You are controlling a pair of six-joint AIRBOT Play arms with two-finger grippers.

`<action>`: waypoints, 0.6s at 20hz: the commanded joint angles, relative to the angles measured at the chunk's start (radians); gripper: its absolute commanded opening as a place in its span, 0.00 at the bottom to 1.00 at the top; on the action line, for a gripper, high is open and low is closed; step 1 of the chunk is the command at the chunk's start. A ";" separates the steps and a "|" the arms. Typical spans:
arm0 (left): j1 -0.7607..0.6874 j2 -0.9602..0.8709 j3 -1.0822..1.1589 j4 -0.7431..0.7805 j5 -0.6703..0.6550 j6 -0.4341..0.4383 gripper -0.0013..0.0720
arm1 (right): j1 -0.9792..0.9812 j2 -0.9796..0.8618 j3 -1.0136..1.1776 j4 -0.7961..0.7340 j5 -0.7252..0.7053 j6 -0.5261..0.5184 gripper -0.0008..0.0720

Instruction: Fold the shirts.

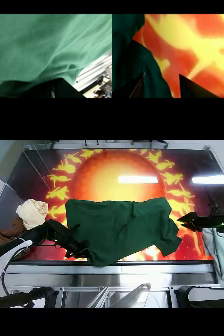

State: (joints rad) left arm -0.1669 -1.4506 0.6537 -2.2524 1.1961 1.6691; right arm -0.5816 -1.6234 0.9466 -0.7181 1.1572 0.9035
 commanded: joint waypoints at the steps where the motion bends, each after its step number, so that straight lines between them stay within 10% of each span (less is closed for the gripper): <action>1: 0.046 -0.003 0.005 0.010 -0.022 0.016 0.04 | 0.016 -0.074 -0.002 -0.001 0.068 -0.017 0.66; 4: 0.053 -0.003 0.005 0.010 -0.025 0.029 0.04 | 0.069 -0.080 -0.001 0.000 0.077 -0.018 0.57; 6: 0.053 -0.003 0.005 0.008 -0.036 0.044 0.04 | 0.104 -0.079 0.002 0.012 0.088 -0.044 0.04; 12: 0.172 0.217 0.193 -0.303 0.097 0.265 0.04 | 0.100 0.126 0.111 0.530 0.505 -0.205 0.03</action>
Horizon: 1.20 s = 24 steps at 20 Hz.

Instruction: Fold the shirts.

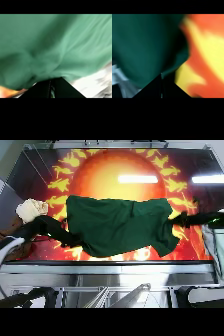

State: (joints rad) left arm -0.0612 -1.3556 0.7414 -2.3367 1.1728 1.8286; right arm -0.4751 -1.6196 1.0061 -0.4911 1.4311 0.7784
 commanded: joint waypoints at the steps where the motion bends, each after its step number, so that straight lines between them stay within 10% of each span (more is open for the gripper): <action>1: 0.119 0.212 0.198 -0.267 0.159 0.133 0.04 | -0.026 0.233 0.073 0.423 0.246 -0.092 0.03; 4: 0.293 0.465 0.514 -0.282 0.166 0.147 0.04 | -0.112 0.584 0.144 0.651 0.167 -0.102 0.03; 11: 0.794 0.604 1.252 -0.282 0.138 0.125 0.04 | -0.415 1.106 0.381 0.658 -0.300 -0.098 0.03; 18: 0.473 0.320 1.238 -0.279 0.314 -0.016 0.04 | -0.364 0.817 0.610 0.520 -0.126 -0.010 0.03; 24: 0.230 -0.009 0.900 -0.272 0.243 0.077 0.04 | 0.103 0.476 0.472 -0.018 -0.252 0.031 0.03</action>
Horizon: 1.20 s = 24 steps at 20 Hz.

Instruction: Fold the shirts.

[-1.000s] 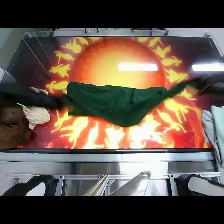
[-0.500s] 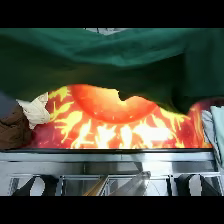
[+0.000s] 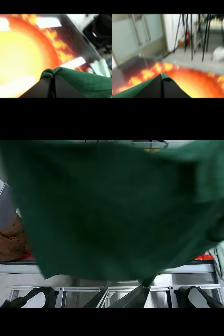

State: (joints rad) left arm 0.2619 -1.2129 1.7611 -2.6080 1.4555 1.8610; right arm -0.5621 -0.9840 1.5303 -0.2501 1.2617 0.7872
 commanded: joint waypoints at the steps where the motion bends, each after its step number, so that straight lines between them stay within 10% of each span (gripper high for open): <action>1: -0.101 -0.226 -0.131 -0.001 -0.074 0.063 0.04 | 0.240 -0.245 -0.055 -0.305 -0.133 0.021 0.03; 10: -0.087 -1.028 0.272 -0.011 -0.130 0.027 0.04 | 0.325 -0.924 0.100 -0.225 -0.435 -0.040 0.13; 11: -0.086 -1.062 0.311 -0.011 -0.147 0.013 0.34 | 0.325 -0.953 0.136 -0.225 -0.435 -0.039 0.48; 13: -0.059 -1.069 0.357 -0.012 -0.181 -0.011 0.99 | 0.306 -0.953 0.179 -0.229 -0.421 -0.033 0.65; 21: 0.151 -0.761 0.020 0.278 0.121 -0.010 0.83 | 0.032 -0.800 0.058 -0.277 0.262 0.195 0.51; 24: 0.162 -0.628 -0.306 0.415 0.109 0.016 0.83 | 0.002 -0.673 -0.245 -0.277 0.286 0.154 0.51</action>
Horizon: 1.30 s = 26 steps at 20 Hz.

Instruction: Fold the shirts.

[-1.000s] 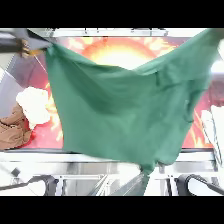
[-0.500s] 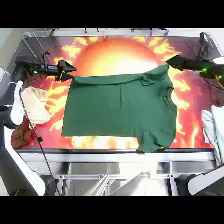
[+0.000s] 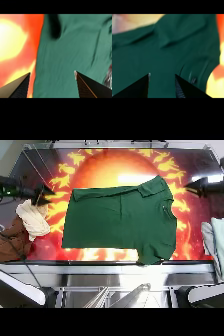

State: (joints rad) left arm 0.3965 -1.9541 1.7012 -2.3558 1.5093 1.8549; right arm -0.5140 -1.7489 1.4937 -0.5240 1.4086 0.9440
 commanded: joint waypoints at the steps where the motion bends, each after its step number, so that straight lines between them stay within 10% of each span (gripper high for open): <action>1: 0.025 0.150 -0.346 0.178 0.029 0.034 0.83 | -0.052 0.134 -0.305 -0.003 0.117 -0.024 0.50; 16: -0.206 0.238 -0.718 0.193 -0.100 0.044 0.66 | -0.094 0.307 -0.552 0.027 0.124 -0.076 0.41; 17: -0.207 0.238 -0.718 0.193 -0.095 0.045 0.58 | -0.119 0.314 -0.571 0.026 0.126 -0.076 0.41; 19: -0.200 0.238 -0.718 0.192 -0.096 0.054 0.05 | -0.193 0.343 -0.647 0.002 0.106 -0.074 0.41; 21: -0.183 0.238 -0.718 0.192 -0.098 0.060 0.04 | -0.257 0.373 -0.738 -0.078 0.050 -0.022 0.45; 22: -0.175 0.238 -0.718 0.192 -0.097 0.060 0.04 | -0.279 0.385 -0.789 -0.135 0.013 0.023 0.63; 26: -0.161 0.238 -0.718 0.191 -0.097 0.061 0.04 | -0.283 0.402 -0.936 -0.348 -0.098 0.237 0.64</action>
State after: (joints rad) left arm 0.2264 -1.7172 0.9821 -2.1685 1.4345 1.9125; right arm -0.7795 -1.3617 0.6571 -0.7151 1.3979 1.0382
